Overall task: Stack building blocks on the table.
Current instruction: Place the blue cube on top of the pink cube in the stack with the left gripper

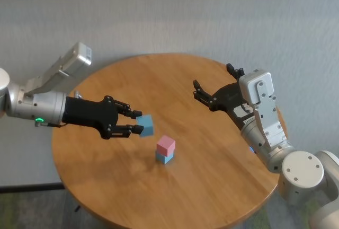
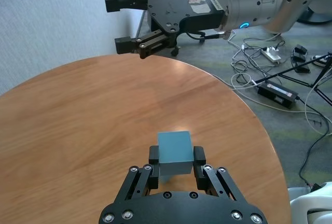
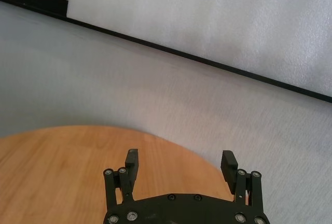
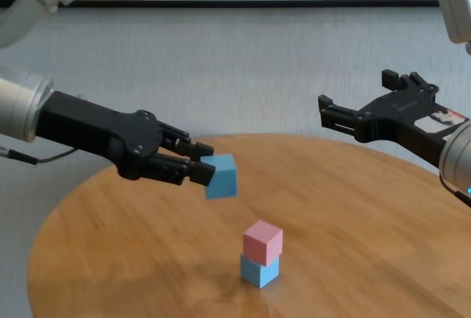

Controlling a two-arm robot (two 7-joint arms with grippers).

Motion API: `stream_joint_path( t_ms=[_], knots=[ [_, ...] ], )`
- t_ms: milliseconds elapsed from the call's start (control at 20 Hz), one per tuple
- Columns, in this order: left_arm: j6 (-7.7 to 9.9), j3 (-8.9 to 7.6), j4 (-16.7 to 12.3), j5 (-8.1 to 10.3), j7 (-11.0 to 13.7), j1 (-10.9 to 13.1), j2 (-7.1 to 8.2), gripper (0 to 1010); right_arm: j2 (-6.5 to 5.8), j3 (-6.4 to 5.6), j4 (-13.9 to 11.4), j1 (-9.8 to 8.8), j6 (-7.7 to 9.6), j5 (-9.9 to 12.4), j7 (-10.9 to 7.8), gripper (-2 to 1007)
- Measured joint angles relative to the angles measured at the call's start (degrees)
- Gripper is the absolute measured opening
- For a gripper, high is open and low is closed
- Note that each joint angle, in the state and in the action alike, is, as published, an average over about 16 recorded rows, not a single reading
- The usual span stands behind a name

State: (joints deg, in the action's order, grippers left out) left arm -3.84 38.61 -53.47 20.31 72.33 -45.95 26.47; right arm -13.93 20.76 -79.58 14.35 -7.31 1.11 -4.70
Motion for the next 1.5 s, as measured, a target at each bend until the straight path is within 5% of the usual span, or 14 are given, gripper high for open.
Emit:
stream_joint_path(
  t_ms=[600, 1500],
  knots=[
    [0.71, 3.11, 3.8, -0.52, -2.0, -1.9, -3.62, 394, 0.0, 0.0, 0.0, 0.0, 0.0, 0.0, 0.0, 1005],
    [-3.25, 6.7, 11.7, -0.66, -2.9, -4.5, -7.32, 394, 0.0, 0.0, 0.0, 0.0, 0.0, 0.0, 0.0, 1005]
  ],
)
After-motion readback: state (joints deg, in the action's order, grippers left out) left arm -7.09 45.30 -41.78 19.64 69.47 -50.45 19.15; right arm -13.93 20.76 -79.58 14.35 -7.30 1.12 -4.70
